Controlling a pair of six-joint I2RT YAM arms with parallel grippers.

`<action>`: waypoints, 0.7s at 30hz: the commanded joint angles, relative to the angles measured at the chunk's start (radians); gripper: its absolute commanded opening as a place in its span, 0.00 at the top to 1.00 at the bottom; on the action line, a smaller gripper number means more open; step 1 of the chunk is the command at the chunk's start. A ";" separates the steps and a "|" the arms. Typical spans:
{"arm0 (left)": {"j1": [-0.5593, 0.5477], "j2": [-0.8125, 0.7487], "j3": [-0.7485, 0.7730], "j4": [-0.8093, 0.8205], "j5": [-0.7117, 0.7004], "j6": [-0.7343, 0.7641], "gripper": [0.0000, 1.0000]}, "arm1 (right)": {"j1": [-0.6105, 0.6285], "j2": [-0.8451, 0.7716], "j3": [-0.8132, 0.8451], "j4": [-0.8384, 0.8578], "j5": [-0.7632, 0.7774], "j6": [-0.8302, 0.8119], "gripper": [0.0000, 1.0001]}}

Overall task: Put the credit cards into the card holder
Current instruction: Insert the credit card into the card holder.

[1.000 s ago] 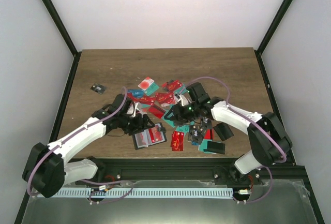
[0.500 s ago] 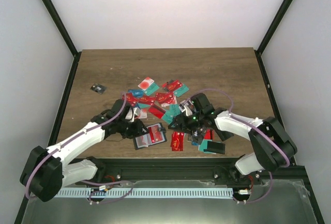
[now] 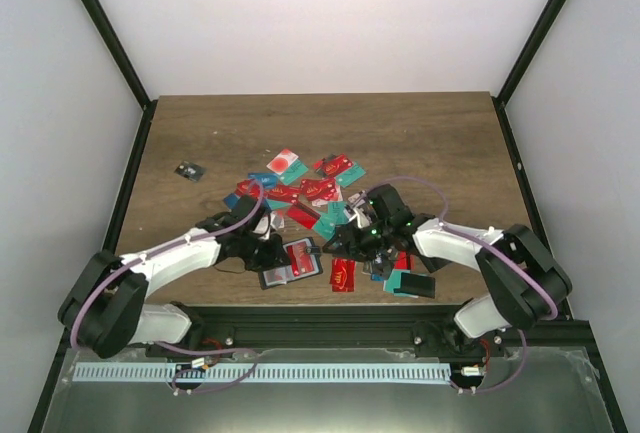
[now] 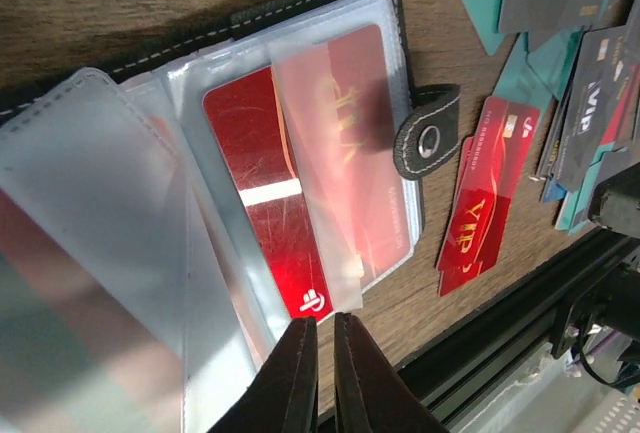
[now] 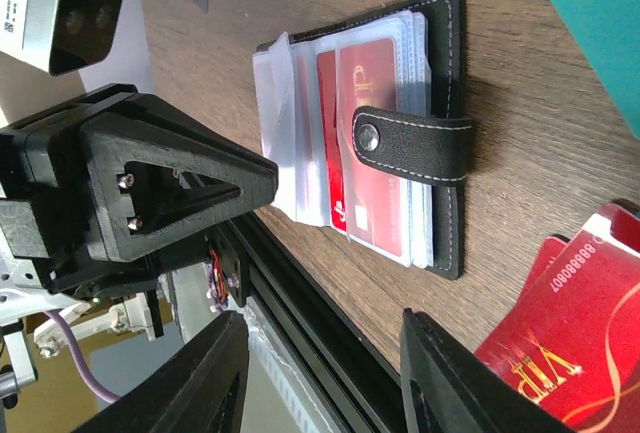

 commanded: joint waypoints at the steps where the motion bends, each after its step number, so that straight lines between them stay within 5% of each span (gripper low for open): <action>1: -0.021 0.045 0.019 0.050 0.001 0.020 0.92 | 0.023 0.039 0.029 0.041 -0.017 0.014 0.56; 21: -0.081 0.180 0.020 0.055 -0.130 0.037 0.96 | 0.037 0.154 0.090 0.087 -0.056 0.012 0.57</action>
